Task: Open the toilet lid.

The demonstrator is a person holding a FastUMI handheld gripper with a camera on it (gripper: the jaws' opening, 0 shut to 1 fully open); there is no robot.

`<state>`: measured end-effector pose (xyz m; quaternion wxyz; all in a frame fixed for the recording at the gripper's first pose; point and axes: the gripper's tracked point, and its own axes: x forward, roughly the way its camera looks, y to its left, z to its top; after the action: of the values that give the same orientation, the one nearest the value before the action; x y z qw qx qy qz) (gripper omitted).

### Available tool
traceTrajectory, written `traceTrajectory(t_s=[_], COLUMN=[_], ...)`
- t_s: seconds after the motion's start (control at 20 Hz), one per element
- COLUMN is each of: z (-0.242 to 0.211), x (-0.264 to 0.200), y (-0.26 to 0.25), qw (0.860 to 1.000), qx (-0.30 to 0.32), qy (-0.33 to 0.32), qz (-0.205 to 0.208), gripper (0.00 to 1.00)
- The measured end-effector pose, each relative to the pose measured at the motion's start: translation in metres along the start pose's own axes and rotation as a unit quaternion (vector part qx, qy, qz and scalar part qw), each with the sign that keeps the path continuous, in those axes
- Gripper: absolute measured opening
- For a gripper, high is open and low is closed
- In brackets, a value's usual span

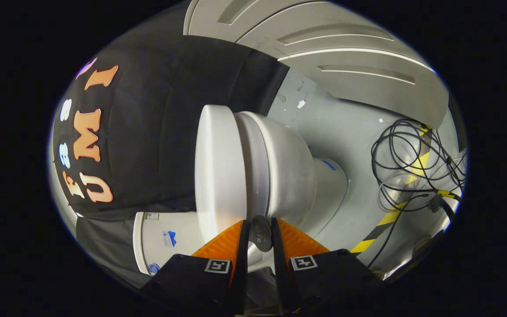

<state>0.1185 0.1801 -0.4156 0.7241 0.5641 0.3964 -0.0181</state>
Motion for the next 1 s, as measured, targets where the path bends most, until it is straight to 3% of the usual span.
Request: traceTrajectory(t_s=[0.05, 0.15, 0.25, 1.0], z=[0.004, 0.002, 0.005, 0.003], x=[0.006, 0.002, -0.006, -0.004], y=[0.001, 0.006, 0.011, 0.01], qw=[1.0, 1.0, 0.999, 0.999], qx=[0.004, 0.009, 0.017, 0.032], qy=[-0.009, -0.009, -0.011, -0.009], qz=[0.003, 0.019, 0.033, 0.032], gripper=[0.24, 0.24, 0.1, 0.08])
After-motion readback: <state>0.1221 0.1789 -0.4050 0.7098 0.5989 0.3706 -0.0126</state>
